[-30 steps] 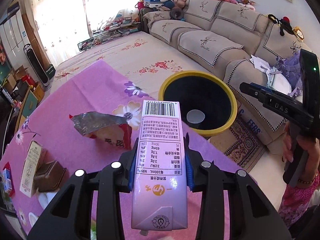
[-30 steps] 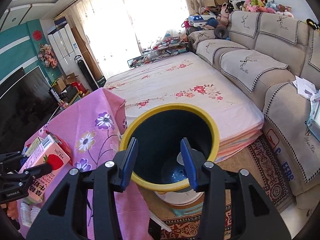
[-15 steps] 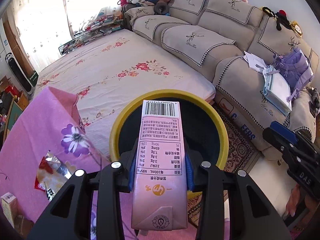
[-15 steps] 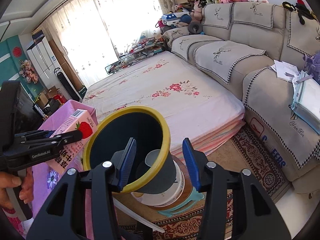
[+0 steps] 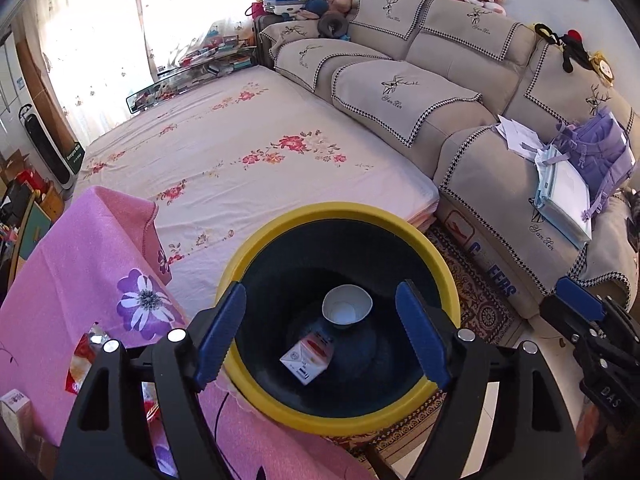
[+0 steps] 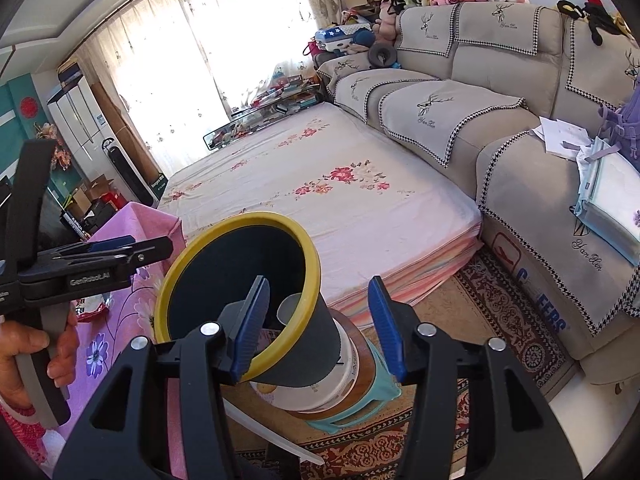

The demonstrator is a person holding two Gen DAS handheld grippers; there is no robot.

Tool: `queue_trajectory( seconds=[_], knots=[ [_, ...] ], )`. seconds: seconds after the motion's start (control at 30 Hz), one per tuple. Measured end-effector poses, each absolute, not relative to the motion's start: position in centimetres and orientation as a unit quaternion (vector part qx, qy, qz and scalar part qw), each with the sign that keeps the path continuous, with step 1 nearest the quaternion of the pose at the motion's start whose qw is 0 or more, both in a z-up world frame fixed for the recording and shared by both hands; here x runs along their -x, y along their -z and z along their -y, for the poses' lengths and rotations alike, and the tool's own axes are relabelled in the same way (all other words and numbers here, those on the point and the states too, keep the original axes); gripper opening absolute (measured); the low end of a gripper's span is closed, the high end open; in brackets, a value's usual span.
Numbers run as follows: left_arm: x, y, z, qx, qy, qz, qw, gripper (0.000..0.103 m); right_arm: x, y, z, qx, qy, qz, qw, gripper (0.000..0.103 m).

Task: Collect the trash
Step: 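Move the right tool from the bin to the red snack bag, then grasp the red snack bag with the right tool and lift it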

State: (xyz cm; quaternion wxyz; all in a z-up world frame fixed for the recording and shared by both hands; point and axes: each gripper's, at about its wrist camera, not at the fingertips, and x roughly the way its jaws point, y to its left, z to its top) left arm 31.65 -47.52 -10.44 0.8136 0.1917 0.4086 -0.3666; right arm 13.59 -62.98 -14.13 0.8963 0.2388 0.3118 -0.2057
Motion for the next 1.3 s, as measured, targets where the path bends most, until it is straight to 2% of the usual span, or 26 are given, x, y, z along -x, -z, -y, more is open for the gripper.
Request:
queue_trajectory(
  seconds=[0.1,0.23,0.37,0.7,1.07,1.23,1.3],
  knots=[
    [-29.9,8.6,44.4,-0.17,0.367,-0.392,0.826,0.083,-14.0,14.2,62.3,-0.237,0.198,-0.315,0.897,0.049],
    [-27.9,6.1,39.7,-0.144,0.354,-0.368,0.848,0.083,-14.7,14.3,60.9,-0.229,0.182,-0.322,0.9,0.05],
    [-25.9,3.9,33.1,-0.086,0.345,-0.351,0.866,0.088,-15.8,14.4,59.4,-0.22,0.165,-0.331,0.902,0.051],
    [-22.9,2.0,17.6,-0.028,0.272,-0.325,0.905,0.092,-19.3,13.8,53.0,-0.182,0.092,-0.356,0.912,0.052],
    [-18.0,2.9,5.7,-0.004,0.165,-0.289,0.943,0.098,-29.1,11.8,43.5,-0.115,-0.064,-0.399,0.908,0.054],
    [-17.1,4.7,3.3,0.02,0.145,-0.308,0.94,0.098,-34.3,13.0,40.5,-0.063,-0.074,-0.438,0.894,0.054],
    [-17.2,4.9,3.5,0.023,0.139,-0.313,0.939,0.098,-36.0,13.7,39.9,-0.06,-0.068,-0.45,0.888,0.058]
  ],
)
